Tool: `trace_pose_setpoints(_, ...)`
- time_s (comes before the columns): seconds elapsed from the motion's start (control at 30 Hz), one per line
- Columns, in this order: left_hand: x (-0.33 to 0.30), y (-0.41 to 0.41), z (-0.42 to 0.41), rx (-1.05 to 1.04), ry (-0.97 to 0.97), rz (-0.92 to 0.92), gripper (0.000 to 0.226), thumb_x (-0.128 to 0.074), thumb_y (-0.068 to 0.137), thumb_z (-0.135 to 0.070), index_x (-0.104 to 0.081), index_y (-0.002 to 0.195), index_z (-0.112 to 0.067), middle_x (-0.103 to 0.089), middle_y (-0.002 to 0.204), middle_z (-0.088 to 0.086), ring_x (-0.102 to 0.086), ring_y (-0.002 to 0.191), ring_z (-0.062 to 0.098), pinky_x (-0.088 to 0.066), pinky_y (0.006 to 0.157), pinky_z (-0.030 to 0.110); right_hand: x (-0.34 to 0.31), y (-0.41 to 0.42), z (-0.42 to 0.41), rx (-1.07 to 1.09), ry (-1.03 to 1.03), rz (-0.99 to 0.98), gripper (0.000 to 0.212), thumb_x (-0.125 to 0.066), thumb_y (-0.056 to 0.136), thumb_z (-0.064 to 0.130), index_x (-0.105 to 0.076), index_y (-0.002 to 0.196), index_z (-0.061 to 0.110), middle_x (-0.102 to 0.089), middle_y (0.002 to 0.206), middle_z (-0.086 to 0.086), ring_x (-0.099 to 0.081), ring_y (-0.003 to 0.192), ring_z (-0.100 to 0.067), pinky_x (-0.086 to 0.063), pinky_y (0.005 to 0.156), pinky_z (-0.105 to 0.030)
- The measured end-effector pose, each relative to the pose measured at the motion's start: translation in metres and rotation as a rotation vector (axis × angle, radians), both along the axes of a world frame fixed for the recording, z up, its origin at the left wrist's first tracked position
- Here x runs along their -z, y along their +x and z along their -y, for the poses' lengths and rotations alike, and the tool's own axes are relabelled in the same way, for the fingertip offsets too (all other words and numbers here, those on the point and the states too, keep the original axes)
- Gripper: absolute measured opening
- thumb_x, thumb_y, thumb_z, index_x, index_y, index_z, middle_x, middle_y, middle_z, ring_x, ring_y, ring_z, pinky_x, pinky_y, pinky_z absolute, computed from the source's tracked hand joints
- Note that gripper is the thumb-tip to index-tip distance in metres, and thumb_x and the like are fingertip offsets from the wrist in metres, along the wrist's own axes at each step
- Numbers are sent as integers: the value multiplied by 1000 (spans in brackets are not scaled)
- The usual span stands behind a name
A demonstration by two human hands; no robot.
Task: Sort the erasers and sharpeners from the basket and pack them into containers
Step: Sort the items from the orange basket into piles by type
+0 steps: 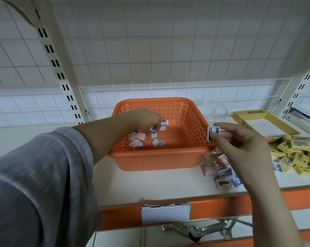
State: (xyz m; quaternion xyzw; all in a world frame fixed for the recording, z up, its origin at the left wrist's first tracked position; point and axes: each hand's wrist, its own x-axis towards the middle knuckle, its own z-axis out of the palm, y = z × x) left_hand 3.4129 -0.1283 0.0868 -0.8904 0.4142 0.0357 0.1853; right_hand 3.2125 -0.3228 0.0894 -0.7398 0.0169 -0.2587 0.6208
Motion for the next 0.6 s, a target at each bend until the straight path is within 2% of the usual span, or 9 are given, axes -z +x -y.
trace_pose_setpoints(0.13, -9, -7, -4, -31, -129, -27, 29, -67, 83, -37, -62, 108, -24, -57, 102, -9, -50, 88, 11, -40, 70, 26, -4, -2, 5, 65, 11, 27, 17, -69, 80, 3, -68, 92, 16, -67, 60, 14, -57, 51, 2, -42, 47, -8)
trace_pose_setpoints(0.27, -42, -38, 10, -60, -488, -75, 22, -65, 84, -37, -65, 102, -24, -64, 101, -12, -57, 91, 4, -46, 76, 26, -9, -5, 26, 159, -30, 38, 18, -72, 80, 11, -70, 96, 17, -66, 63, 16, -58, 57, 3, -44, 56, -7)
trace_pose_setpoints(0.4, -56, -83, 42, -62, -773, -59, 18, -63, 85, -40, -69, 96, -27, -65, 93, -15, -55, 85, -1, -43, 71, 16, -20, -12, 60, 209, -39, 47, 18, -72, 80, 16, -70, 98, 17, -66, 73, 8, -60, 64, -1, -47, 61, -8)
trace_pose_setpoints(0.5, -52, -118, 67, -94, -895, 45, 19, -62, 86, -38, -70, 97, -25, -66, 94, -10, -57, 88, 8, -46, 76, 28, -26, -22, 88, 203, -60, 26, 14, -71, 82, 18, -71, 94, 23, -69, 71, 8, -60, 62, -3, -45, 55, -10)
trace_pose_setpoints(0.6, -43, -151, 90, -155, -918, 104, 20, -62, 87, -32, -70, 101, -20, -67, 96, -2, -57, 91, 18, -46, 79, 36, -24, -25, 115, 171, -162, -21, 13, -70, 83, 19, -70, 94, 26, -70, 77, 5, -61, 60, -10, -45, 49, -13)
